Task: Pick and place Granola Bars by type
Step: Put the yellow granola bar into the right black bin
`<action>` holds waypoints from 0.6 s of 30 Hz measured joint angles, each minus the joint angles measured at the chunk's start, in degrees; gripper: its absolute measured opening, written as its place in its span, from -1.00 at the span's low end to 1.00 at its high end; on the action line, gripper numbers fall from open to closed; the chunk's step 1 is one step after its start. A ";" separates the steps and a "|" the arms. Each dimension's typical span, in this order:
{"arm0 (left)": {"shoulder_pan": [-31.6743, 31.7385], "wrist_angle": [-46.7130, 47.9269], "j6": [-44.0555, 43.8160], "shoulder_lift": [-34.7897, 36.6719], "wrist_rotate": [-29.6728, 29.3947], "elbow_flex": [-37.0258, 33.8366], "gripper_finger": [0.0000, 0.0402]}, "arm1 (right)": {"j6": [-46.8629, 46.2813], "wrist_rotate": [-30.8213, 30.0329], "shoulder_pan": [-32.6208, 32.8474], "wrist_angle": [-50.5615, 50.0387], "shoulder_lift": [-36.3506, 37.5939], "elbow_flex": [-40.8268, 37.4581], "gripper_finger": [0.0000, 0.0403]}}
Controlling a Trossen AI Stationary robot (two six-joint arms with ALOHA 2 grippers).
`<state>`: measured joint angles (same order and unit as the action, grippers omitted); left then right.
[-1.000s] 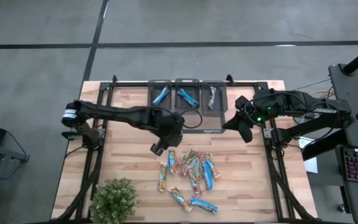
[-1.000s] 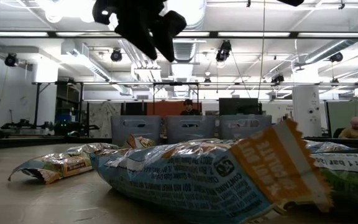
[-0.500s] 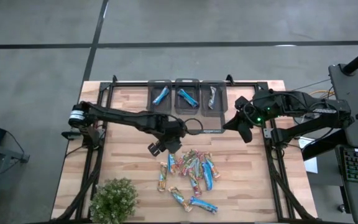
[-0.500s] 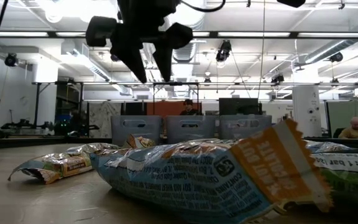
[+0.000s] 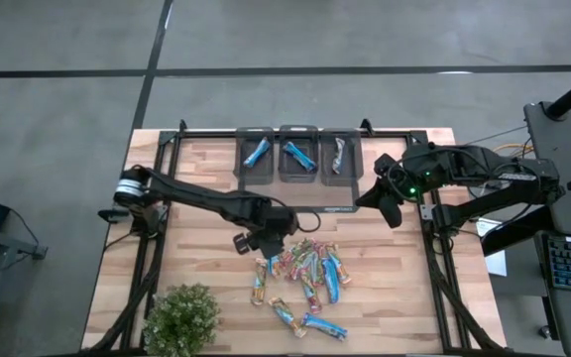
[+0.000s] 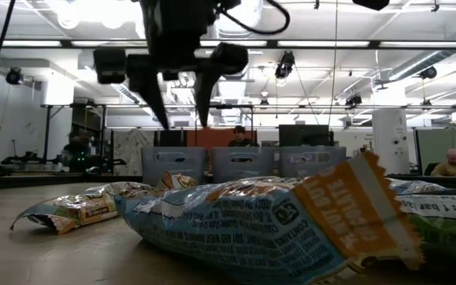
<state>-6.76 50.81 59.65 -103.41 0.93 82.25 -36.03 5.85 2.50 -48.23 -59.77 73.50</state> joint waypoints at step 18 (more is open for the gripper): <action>-0.75 -3.38 0.20 -2.22 0.52 -3.36 -0.01 | -1.33 0.04 -0.01 0.13 -0.04 -3.24 -0.96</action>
<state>-7.51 47.42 59.86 -105.62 1.45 78.89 -37.36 5.89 2.49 -48.10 -59.81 70.26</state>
